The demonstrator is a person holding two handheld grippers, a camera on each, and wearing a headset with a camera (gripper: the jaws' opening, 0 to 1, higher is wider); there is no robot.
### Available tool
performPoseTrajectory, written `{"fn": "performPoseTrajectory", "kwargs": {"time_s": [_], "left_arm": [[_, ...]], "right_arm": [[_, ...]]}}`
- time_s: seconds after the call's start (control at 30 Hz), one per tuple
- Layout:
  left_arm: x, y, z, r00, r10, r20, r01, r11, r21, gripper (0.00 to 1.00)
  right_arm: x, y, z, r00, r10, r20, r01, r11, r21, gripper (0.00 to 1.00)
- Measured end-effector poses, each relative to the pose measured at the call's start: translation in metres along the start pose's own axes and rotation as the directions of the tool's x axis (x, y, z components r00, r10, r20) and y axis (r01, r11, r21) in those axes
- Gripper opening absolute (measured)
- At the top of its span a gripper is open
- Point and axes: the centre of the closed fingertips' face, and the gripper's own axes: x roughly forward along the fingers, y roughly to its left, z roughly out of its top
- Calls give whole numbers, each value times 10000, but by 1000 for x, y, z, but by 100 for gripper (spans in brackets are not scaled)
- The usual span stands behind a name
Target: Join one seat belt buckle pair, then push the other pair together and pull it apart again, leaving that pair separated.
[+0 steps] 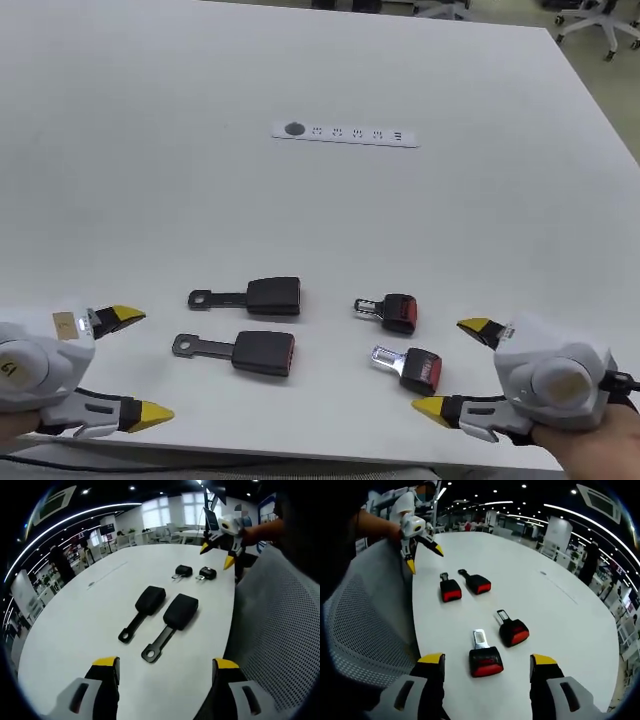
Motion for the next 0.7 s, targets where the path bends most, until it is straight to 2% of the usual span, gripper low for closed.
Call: {"fn": "performPoseTrajectory", "kwargs": {"time_s": [0.17,0.33,0.57,0.7], "left_arm": [[6,-2,4,9995,-201,-244,208,9993,301,68],[17,-4,12,9972,-483,-563,538,9935,1005,64],[33,-5,32,9950,-820,-564,899,9840,1541,60],[42,-8,39,9930,-1024,-581,1110,9790,1712,56]], "right_arm": [[5,-1,-1,9998,211,-24,-211,9998,-3,62],[9,-4,-2,9993,344,-126,-345,9994,-85,58],[16,-4,-9,9974,602,-396,-609,9980,-145,55],[21,-1,-11,9958,729,-558,-747,9967,-318,54]]}}
